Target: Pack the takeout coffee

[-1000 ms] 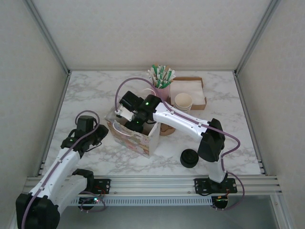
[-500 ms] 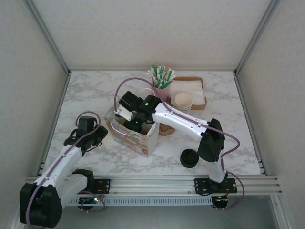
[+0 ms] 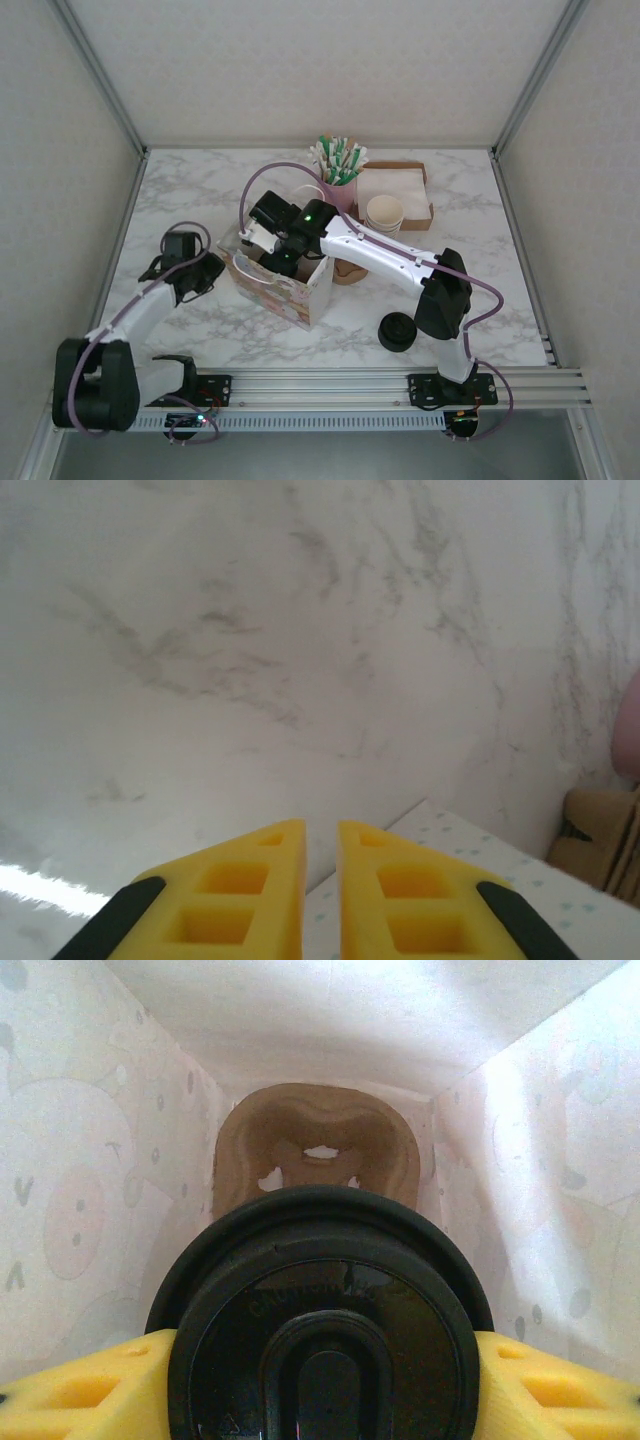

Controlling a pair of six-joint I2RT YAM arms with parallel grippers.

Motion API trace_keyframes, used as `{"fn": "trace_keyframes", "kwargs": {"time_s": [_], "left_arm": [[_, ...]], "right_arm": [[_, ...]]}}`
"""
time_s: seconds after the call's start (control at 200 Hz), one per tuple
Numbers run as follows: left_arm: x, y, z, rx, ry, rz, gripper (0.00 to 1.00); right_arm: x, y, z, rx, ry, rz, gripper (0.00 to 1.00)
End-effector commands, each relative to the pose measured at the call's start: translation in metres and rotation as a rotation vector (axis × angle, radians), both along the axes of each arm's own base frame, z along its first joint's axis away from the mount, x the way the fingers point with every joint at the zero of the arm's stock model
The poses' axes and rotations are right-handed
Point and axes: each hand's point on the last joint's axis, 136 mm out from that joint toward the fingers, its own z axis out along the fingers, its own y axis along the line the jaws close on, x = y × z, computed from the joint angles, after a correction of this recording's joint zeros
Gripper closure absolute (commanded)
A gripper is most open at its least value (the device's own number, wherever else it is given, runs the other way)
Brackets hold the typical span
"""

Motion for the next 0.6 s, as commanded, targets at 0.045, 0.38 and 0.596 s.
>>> {"fn": "trace_keyframes", "kwargs": {"time_s": [0.045,0.38,0.596], "left_arm": [[0.028,-0.025,0.011,-0.095,-0.075,-0.111,0.86],[0.012,-0.055,-0.014,-0.115,-0.006,-0.207,0.87],[-0.006,-0.059,-0.023,-0.095,0.019,-0.219,0.87]], "right_arm": [[-0.003,0.008,-0.009,0.001,0.007,0.012,0.48],[-0.001,0.012,-0.007,0.017,-0.002,0.01,0.48],[-0.001,0.014,-0.007,0.025,-0.001,0.012,0.48]]}}
